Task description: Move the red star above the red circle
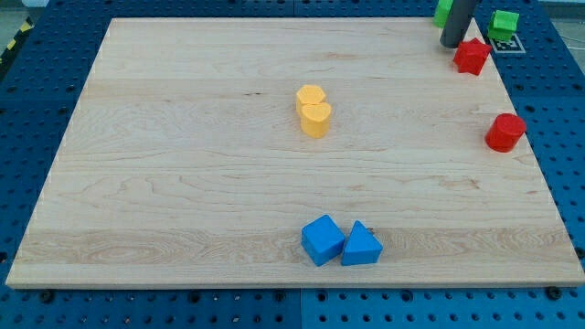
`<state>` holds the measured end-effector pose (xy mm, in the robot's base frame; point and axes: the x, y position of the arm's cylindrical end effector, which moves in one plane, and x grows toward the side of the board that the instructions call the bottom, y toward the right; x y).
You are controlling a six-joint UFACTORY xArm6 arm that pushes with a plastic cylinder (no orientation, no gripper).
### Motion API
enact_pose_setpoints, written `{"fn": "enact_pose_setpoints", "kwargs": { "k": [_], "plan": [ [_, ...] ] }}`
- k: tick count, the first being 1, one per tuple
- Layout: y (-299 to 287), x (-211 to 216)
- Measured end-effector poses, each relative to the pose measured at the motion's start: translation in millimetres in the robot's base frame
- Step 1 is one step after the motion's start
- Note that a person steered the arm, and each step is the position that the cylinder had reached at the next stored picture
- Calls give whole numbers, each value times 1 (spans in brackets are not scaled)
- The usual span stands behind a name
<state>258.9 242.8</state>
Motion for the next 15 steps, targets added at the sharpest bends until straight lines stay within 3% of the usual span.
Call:
{"fn": "enact_pose_setpoints", "kwargs": {
  "k": [3, 8, 10, 13, 15],
  "plan": [
    [14, -15],
    [37, 53],
    [27, 28],
    [33, 62],
    [18, 49]
  ]
}}
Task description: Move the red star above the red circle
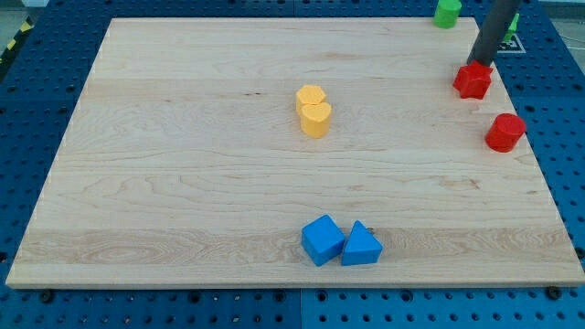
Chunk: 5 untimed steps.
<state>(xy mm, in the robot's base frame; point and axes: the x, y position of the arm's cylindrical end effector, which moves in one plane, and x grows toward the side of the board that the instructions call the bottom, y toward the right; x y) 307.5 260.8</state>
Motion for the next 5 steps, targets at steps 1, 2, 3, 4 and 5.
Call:
{"fn": "enact_pose_setpoints", "kwargs": {
  "k": [1, 2, 3, 4, 5],
  "plan": [
    [-22, 0],
    [-26, 8],
    [-26, 29],
    [-25, 38],
    [-25, 42]
  ]
}}
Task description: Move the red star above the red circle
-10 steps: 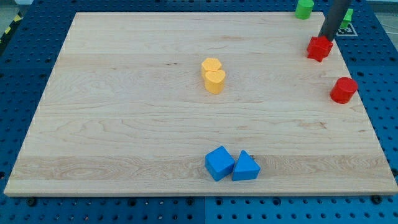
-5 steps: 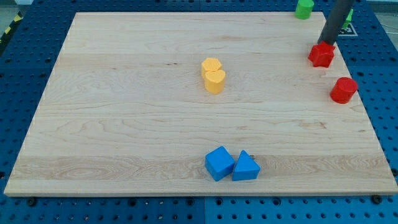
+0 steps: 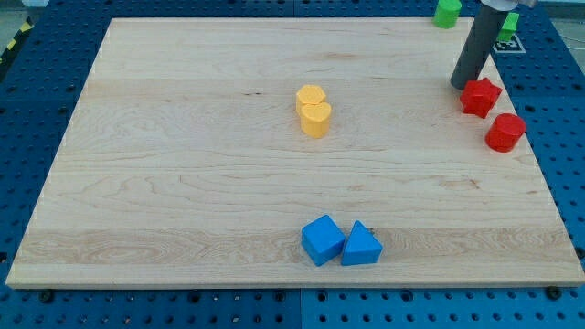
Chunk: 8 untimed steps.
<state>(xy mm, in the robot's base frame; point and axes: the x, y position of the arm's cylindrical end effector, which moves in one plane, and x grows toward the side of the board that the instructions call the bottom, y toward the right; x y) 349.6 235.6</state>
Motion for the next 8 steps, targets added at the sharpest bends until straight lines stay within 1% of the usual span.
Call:
{"fn": "enact_pose_setpoints", "kwargs": {
  "k": [3, 6, 8],
  "plan": [
    [11, 15],
    [33, 16],
    [-22, 16]
  ]
}}
